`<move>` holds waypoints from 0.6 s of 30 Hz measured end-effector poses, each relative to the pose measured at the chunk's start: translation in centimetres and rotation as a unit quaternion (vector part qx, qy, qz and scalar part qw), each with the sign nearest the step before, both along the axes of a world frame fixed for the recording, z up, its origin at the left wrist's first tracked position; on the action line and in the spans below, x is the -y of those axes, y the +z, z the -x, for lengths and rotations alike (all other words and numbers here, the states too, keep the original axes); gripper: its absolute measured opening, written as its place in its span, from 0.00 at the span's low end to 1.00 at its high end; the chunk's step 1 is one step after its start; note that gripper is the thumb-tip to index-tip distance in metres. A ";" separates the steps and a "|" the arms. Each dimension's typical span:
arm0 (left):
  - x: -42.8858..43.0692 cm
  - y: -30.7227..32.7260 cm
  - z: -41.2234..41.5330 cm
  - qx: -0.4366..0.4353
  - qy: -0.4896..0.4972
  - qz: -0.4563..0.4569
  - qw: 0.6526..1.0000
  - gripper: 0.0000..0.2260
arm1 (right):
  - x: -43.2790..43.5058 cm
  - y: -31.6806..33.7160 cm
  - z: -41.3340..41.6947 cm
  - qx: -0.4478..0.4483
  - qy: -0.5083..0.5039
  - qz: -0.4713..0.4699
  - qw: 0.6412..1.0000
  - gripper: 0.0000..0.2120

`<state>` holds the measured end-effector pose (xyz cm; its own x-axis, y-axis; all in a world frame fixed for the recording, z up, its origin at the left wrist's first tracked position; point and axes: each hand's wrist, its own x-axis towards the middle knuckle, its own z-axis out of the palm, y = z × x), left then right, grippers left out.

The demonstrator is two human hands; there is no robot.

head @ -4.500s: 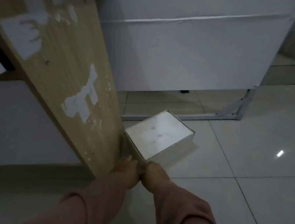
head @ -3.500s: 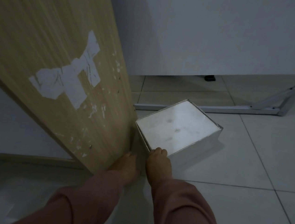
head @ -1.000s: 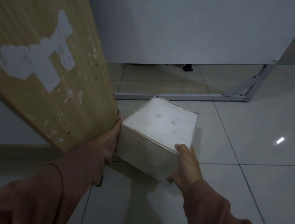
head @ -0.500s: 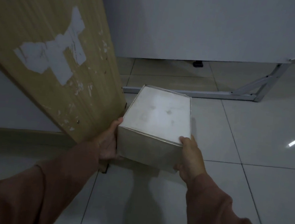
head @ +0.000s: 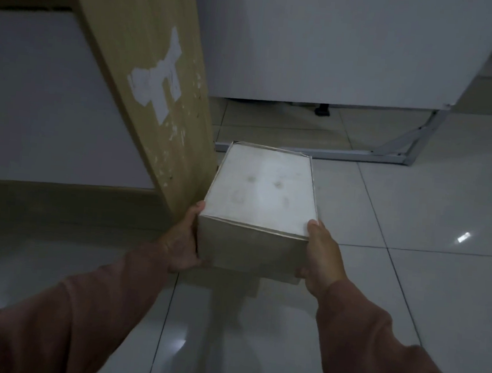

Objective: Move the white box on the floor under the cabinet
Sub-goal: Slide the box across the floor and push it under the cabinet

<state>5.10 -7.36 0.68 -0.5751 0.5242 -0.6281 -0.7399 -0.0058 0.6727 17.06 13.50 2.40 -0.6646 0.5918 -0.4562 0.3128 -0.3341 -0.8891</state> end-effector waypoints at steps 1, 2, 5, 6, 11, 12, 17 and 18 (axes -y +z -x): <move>0.6 0.3 -0.7 0.000 -0.005 -0.003 1.000 0.25 | 0.7 0.5 -0.8 0.002 -0.002 0.007 1.000 0.15; 1.1 0.5 -1.4 0.002 -0.010 -0.007 1.000 0.25 | 1.2 0.8 -1.7 0.004 -0.006 0.016 1.000 0.16; 2.8 0.9 -3.8 0.013 -0.022 -0.018 0.999 0.25 | 2.7 2.1 -4.0 0.015 -0.012 0.015 1.000 0.14; 3.4 0.9 -4.6 0.016 -0.029 -0.021 0.999 0.26 | 3.1 2.4 -4.8 0.015 -0.013 0.011 1.000 0.13; 6.2 1.0 -7.8 0.022 -0.042 -0.041 0.998 0.27 | 5.8 3.0 -8.0 0.030 -0.006 -0.012 0.999 0.14; 6.8 1.0 -8.3 0.023 -0.044 -0.044 0.998 0.26 | 6.4 3.1 -8.5 0.033 -0.003 -0.013 0.999 0.14; 9.9 1.2 -9.9 0.026 -0.035 -0.039 0.998 0.26 | 9.7 4.6 -10.4 0.041 0.008 -0.025 0.999 0.15; 10.5 1.2 -10.1 0.023 -0.033 -0.033 0.999 0.26 | 10.3 4.8 -10.7 0.041 0.010 -0.029 0.999 0.15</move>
<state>15.23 -17.81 1.83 -0.5090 0.6013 -0.6159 -0.7704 0.0009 0.6376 27.74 3.23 7.24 -0.6381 0.6057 -0.4754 0.3924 -0.2755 -0.8776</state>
